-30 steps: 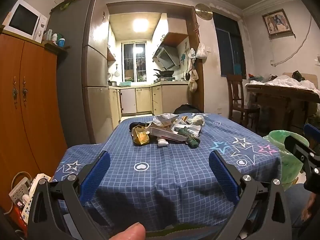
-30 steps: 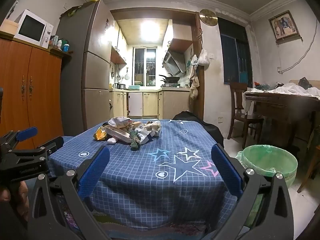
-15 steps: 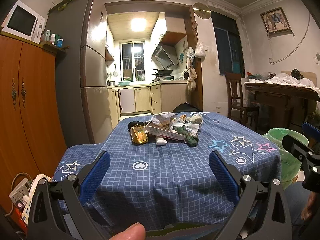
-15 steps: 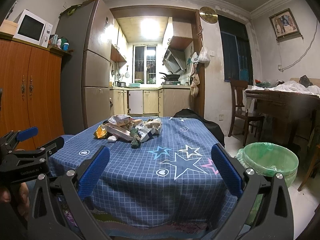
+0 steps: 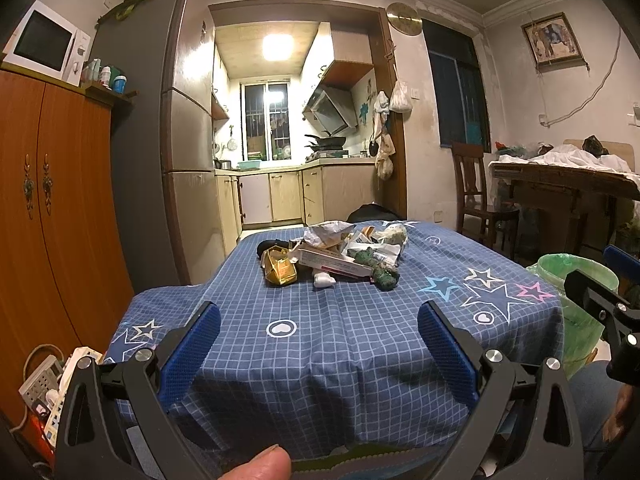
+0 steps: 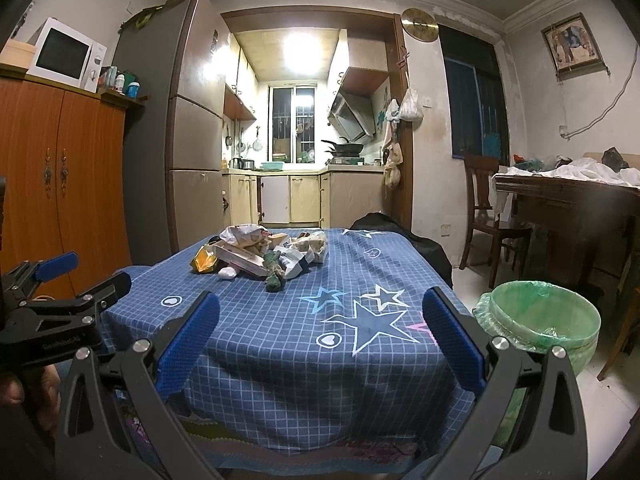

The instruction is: Collect trash

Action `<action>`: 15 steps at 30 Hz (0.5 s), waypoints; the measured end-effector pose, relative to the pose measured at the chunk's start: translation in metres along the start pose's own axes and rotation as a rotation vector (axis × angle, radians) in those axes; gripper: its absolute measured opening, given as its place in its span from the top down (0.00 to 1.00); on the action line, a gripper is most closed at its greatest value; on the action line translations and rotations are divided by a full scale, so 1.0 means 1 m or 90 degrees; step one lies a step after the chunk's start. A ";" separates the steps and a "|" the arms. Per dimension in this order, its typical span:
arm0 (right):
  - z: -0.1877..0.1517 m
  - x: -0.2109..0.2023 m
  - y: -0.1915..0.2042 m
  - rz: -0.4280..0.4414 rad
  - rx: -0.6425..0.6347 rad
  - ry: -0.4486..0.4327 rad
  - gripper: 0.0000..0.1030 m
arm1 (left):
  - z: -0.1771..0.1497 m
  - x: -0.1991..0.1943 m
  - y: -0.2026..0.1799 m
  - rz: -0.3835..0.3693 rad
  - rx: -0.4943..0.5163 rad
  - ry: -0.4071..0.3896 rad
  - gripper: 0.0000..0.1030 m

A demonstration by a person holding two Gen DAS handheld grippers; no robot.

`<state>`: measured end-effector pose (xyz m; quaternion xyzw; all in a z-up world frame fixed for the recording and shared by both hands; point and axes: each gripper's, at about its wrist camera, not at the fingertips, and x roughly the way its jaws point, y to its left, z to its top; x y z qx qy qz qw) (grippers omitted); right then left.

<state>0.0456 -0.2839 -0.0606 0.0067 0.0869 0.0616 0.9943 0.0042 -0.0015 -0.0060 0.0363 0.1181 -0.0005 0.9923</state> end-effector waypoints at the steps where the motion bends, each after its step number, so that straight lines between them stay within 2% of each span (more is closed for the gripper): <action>1: 0.000 0.000 0.000 0.000 0.001 0.001 0.05 | 0.000 0.000 0.000 0.000 0.000 0.001 0.05; 15: 0.001 0.000 0.000 0.002 0.002 0.005 0.05 | -0.001 0.000 -0.002 0.001 0.002 0.005 0.05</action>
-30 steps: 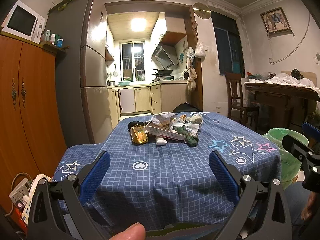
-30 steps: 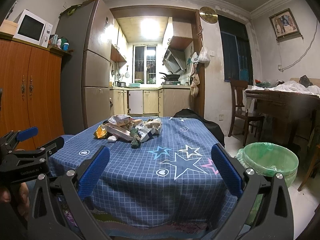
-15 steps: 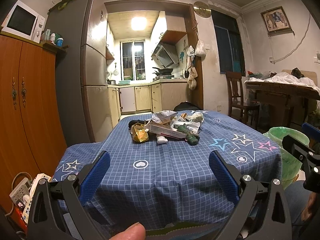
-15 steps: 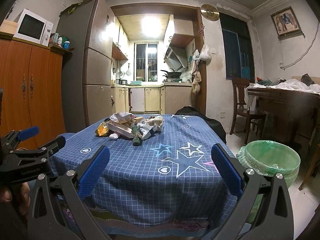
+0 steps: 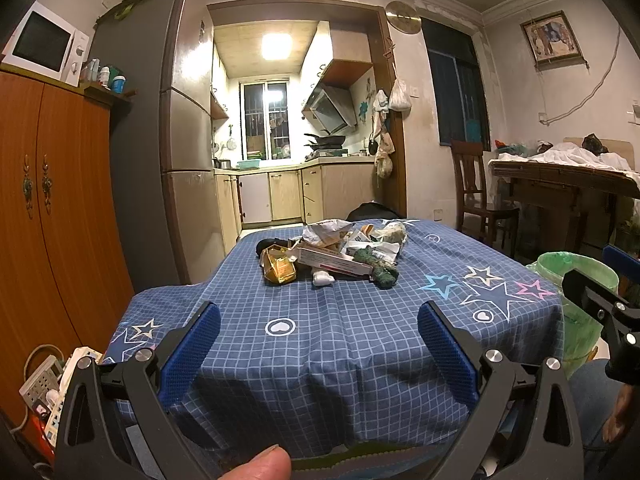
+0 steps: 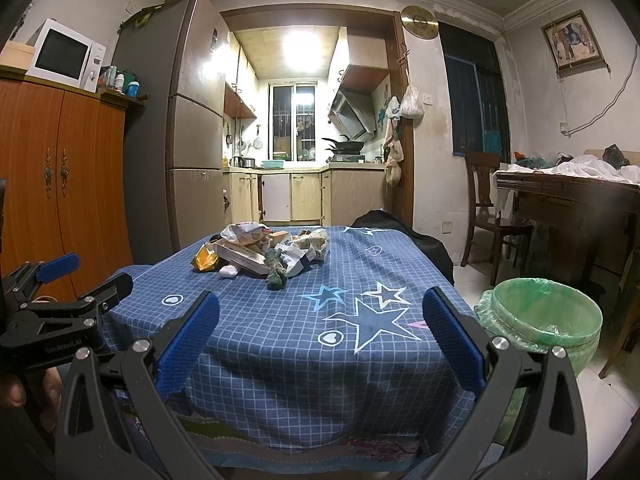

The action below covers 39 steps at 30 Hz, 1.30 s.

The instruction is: Collect trash

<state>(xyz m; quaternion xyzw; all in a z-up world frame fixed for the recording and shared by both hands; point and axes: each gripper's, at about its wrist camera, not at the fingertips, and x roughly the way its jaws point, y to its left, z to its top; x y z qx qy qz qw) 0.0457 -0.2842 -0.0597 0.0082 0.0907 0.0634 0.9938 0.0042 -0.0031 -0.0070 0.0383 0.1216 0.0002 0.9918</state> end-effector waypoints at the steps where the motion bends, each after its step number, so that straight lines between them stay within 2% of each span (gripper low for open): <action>1: 0.000 0.000 0.000 0.001 0.000 0.001 0.05 | 0.000 0.000 0.000 0.000 0.001 0.000 0.05; 39: 0.003 0.008 0.002 0.016 -0.012 0.016 0.05 | 0.001 0.007 -0.001 -0.004 0.002 0.016 0.05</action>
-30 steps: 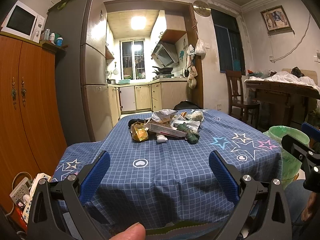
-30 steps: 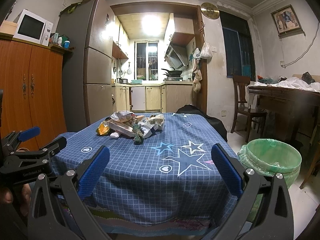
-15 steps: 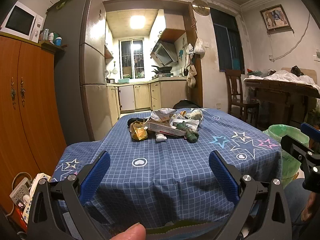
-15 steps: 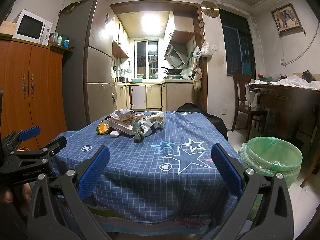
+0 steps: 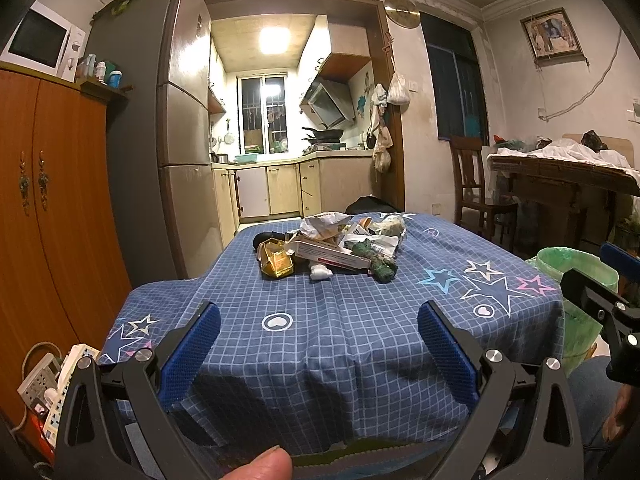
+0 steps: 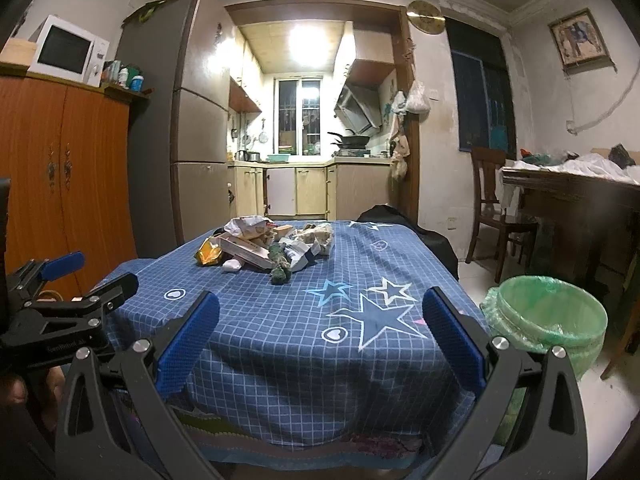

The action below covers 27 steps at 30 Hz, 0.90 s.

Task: Collect trash
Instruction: 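Grasp the white medicine box with the left tool while the right tool grasps the green scrubber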

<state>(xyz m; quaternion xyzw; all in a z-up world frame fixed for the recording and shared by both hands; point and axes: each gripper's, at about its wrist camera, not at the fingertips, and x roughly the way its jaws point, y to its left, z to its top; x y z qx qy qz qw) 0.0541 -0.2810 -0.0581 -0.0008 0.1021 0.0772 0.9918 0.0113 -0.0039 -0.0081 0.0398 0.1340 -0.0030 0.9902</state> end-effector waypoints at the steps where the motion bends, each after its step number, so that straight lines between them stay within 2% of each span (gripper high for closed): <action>1: 0.002 0.002 0.000 0.004 -0.002 0.001 0.05 | 0.002 0.002 0.002 0.001 -0.001 0.001 0.05; 4: 0.007 0.015 0.000 0.029 -0.002 0.017 0.05 | 0.007 0.014 0.010 0.003 -0.012 0.010 0.05; 9: 0.016 0.049 0.000 0.077 0.018 0.069 0.05 | 0.019 0.053 0.032 -0.015 -0.038 0.055 0.05; 12: 0.024 0.075 -0.004 0.116 0.043 0.116 0.05 | 0.029 0.087 0.046 -0.038 -0.047 0.095 0.05; 15: 0.035 0.099 -0.013 0.138 0.065 0.150 0.05 | 0.038 0.141 0.062 -0.080 -0.064 0.166 0.05; 17: 0.040 0.110 -0.018 0.138 0.066 0.154 0.05 | 0.040 0.190 0.080 -0.131 -0.130 0.243 0.05; 18: 0.042 0.114 -0.021 0.138 0.065 0.155 0.05 | 0.040 0.212 0.087 -0.165 -0.176 0.272 0.08; 19: 0.043 0.121 -0.024 0.136 0.065 0.159 0.05 | 0.042 0.227 0.090 -0.194 -0.213 0.287 0.11; 20: 0.043 0.125 -0.026 0.135 0.065 0.163 0.05 | 0.045 0.239 0.089 -0.213 -0.232 0.295 0.18; 21: 0.042 0.131 -0.028 0.134 0.066 0.170 0.05 | 0.048 0.247 0.087 -0.226 -0.240 0.299 0.24; 22: 0.040 0.138 -0.031 0.132 0.067 0.179 0.05 | 0.053 0.260 0.083 -0.242 -0.245 0.304 0.24; 25: 0.033 0.149 -0.036 0.132 0.074 0.197 0.05 | 0.063 0.291 0.073 -0.254 -0.266 0.324 0.26; 27: 0.029 0.158 -0.038 0.133 0.078 0.207 0.05 | 0.067 0.309 0.072 -0.244 -0.286 0.334 0.26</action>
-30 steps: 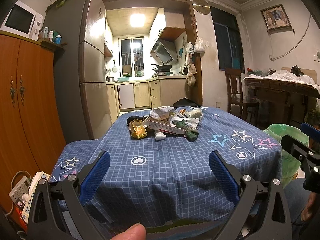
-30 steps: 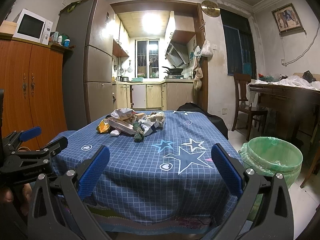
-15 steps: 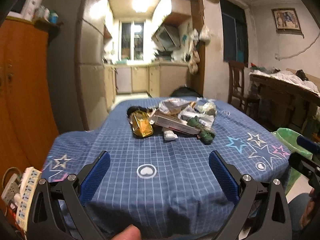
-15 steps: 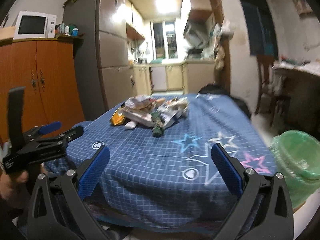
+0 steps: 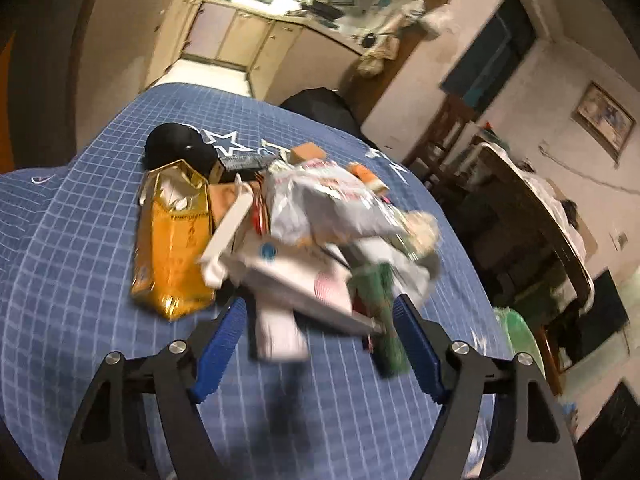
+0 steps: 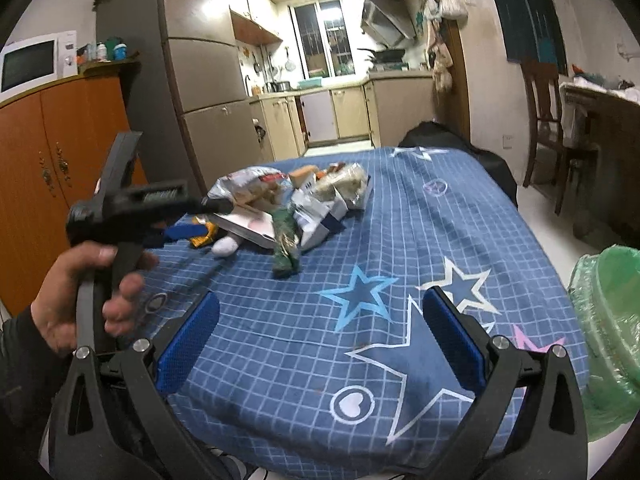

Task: Collect trash
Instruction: 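Grasp the white medicine box with the left tool while the right tool grasps the green scrubber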

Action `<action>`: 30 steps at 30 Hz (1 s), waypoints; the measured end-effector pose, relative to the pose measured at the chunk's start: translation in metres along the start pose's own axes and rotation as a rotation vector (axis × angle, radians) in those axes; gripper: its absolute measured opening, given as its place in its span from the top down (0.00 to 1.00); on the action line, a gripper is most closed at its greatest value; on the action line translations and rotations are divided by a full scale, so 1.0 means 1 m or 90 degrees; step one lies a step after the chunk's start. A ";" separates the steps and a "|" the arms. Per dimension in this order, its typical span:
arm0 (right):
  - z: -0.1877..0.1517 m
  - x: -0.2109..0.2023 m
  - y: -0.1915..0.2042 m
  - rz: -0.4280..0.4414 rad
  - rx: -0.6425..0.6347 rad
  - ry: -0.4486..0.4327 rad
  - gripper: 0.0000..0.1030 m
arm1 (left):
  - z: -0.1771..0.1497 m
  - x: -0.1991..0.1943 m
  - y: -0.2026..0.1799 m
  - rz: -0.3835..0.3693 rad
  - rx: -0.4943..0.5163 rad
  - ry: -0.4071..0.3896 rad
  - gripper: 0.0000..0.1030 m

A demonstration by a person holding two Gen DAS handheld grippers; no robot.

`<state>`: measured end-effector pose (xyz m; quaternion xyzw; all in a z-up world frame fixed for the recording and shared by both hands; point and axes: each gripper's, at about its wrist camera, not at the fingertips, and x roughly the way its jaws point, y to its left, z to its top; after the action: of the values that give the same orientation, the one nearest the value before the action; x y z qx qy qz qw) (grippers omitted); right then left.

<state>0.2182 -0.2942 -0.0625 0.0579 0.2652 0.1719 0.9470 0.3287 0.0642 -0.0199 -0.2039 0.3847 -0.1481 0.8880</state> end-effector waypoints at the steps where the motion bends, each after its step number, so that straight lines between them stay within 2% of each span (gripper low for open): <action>1: 0.000 0.004 -0.001 0.003 0.003 0.006 0.05 | 0.004 0.005 0.001 0.000 -0.006 0.002 0.26; 4: 0.003 0.014 -0.003 0.007 0.002 0.016 0.05 | 0.012 0.020 0.003 0.021 -0.025 0.008 0.31; 6: 0.007 0.020 -0.001 0.012 0.002 0.020 0.05 | 0.013 0.029 0.005 0.036 -0.028 0.016 0.54; 8: 0.011 0.025 -0.002 0.020 0.004 0.021 0.05 | 0.015 0.033 0.008 0.042 -0.035 0.005 0.57; 11: 0.019 0.033 -0.003 0.036 0.014 0.032 0.13 | 0.015 0.031 0.009 0.040 -0.041 -0.007 0.75; 12: 0.021 0.038 -0.005 0.038 0.021 0.040 0.21 | 0.017 0.029 0.011 0.035 -0.046 -0.009 0.78; 13: 0.024 0.043 -0.006 0.037 0.027 0.049 0.32 | 0.019 0.025 0.012 0.032 -0.047 -0.014 0.79; 15: 0.028 0.051 -0.008 0.036 0.031 0.061 0.46 | 0.014 0.012 0.013 0.027 -0.045 -0.022 0.81; 17: 0.032 0.062 -0.007 0.043 0.028 0.074 0.52 | 0.013 -0.001 0.014 0.018 -0.038 -0.022 0.82; 22: 0.048 0.090 0.002 0.050 0.000 0.109 0.53 | -0.004 -0.030 0.028 0.008 -0.032 -0.004 0.82; 27: 0.060 0.122 0.026 0.074 -0.054 0.168 0.53 | -0.019 -0.030 0.044 0.003 -0.046 0.030 0.81; 30: 0.058 0.140 0.038 0.049 -0.086 0.208 0.53 | -0.023 -0.023 0.055 0.001 -0.066 0.049 0.77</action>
<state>0.3491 -0.2094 -0.0732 -0.0247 0.4010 0.2327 0.8857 0.3018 0.1165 -0.0463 -0.2437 0.4257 -0.1354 0.8609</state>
